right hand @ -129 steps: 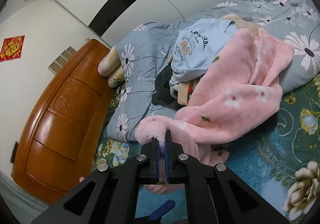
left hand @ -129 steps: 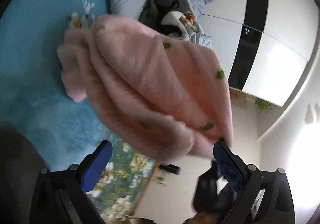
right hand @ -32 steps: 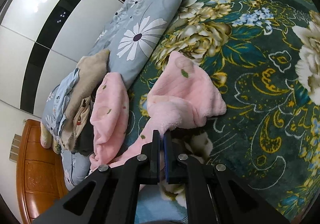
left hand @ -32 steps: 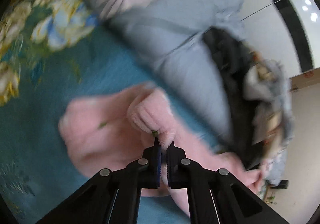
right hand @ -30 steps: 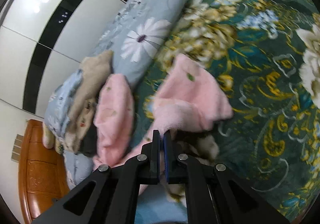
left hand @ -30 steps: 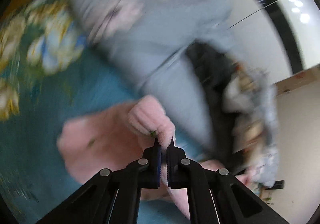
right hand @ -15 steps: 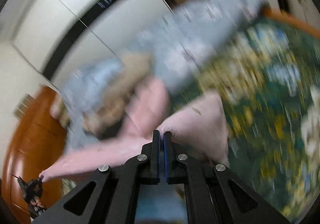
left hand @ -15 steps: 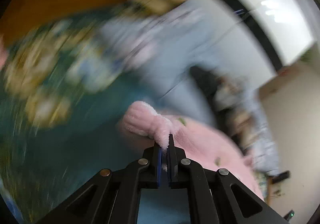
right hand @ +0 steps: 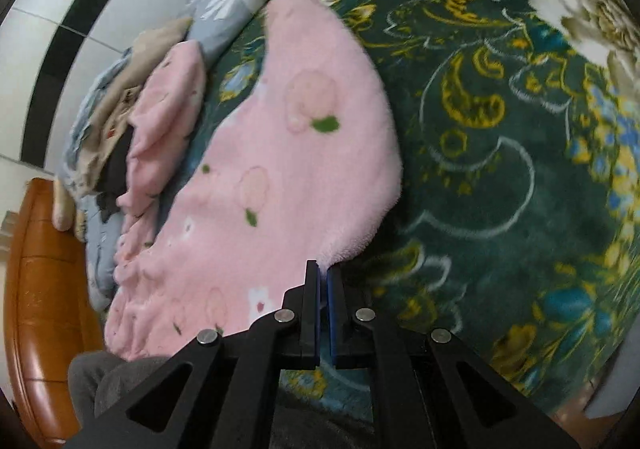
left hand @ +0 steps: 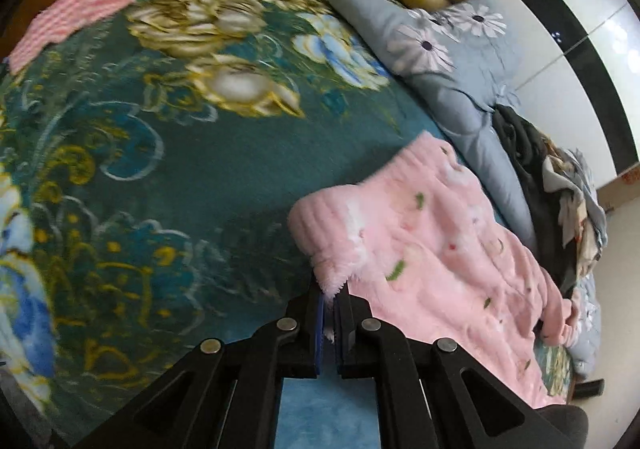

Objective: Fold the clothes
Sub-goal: 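Open both grippers and release the pink garment on the sheet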

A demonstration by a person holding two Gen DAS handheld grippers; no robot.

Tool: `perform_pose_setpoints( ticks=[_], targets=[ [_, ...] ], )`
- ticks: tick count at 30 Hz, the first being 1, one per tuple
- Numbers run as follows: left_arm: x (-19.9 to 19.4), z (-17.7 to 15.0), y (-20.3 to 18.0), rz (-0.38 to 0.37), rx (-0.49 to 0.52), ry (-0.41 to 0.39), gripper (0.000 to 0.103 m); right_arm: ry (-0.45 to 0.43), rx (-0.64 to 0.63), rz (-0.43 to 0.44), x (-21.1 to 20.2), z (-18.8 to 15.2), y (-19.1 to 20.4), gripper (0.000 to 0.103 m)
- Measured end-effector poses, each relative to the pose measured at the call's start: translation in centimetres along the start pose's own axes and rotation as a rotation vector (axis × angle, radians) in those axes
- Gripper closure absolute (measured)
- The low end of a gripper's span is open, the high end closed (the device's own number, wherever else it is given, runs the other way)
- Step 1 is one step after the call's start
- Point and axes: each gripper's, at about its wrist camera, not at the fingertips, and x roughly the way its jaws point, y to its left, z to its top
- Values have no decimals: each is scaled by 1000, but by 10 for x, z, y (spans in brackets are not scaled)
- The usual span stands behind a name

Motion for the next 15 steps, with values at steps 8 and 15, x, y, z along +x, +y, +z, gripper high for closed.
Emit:
perform_pose_setpoints(
  ticks=[8,15],
  targets=[
    [15,6,46,80,-135,-7,99,-1,-18,119,-8,-11,-2,92],
    [11,1,40,12,-110,46,93,-116,67,17,-7,43,-16,57]
  ],
)
